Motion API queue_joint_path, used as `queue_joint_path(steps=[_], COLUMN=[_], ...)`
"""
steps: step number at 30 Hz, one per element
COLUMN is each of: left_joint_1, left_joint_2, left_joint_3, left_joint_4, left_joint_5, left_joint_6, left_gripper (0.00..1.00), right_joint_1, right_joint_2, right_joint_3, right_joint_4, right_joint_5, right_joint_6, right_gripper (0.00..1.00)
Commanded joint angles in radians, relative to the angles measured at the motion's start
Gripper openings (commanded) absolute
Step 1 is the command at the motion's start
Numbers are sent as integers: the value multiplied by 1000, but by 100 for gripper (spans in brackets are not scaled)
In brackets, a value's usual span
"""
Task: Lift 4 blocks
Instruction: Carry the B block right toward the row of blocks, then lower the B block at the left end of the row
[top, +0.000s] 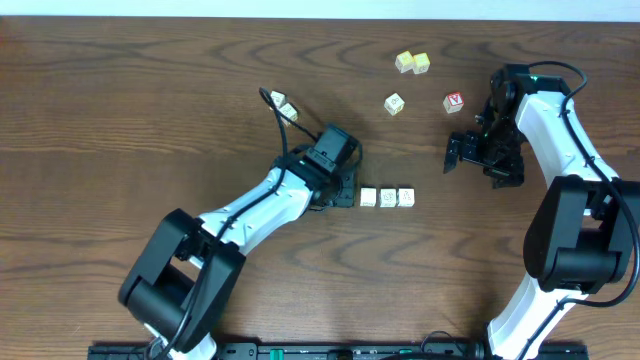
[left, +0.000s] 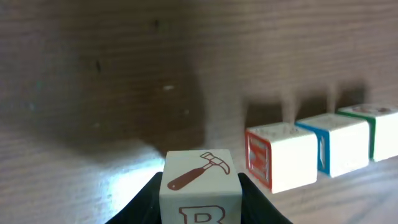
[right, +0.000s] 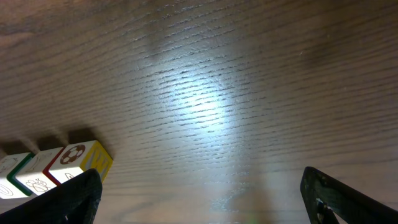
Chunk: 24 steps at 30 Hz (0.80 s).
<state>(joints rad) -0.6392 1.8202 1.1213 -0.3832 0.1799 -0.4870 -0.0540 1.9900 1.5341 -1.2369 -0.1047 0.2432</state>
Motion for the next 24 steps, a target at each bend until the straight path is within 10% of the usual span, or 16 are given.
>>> queue_joint_path(steps=[1,24], left_joint_1=[-13,-41], left_joint_2=[57,79], left_joint_3=[20,20], left_joint_4=[21,35], left_joint_5=[-59,-50], left_joint_6=[-20,-20], left_gripper=[27,38], right_joint_1=[3,3], right_joint_2=[-15,-15], right_joint_3=[-5,-5], right_joint_4=[0,0], right_joint_5=[-5,-5], right_joint_6=[-13,-13], right_gripper=[99,99])
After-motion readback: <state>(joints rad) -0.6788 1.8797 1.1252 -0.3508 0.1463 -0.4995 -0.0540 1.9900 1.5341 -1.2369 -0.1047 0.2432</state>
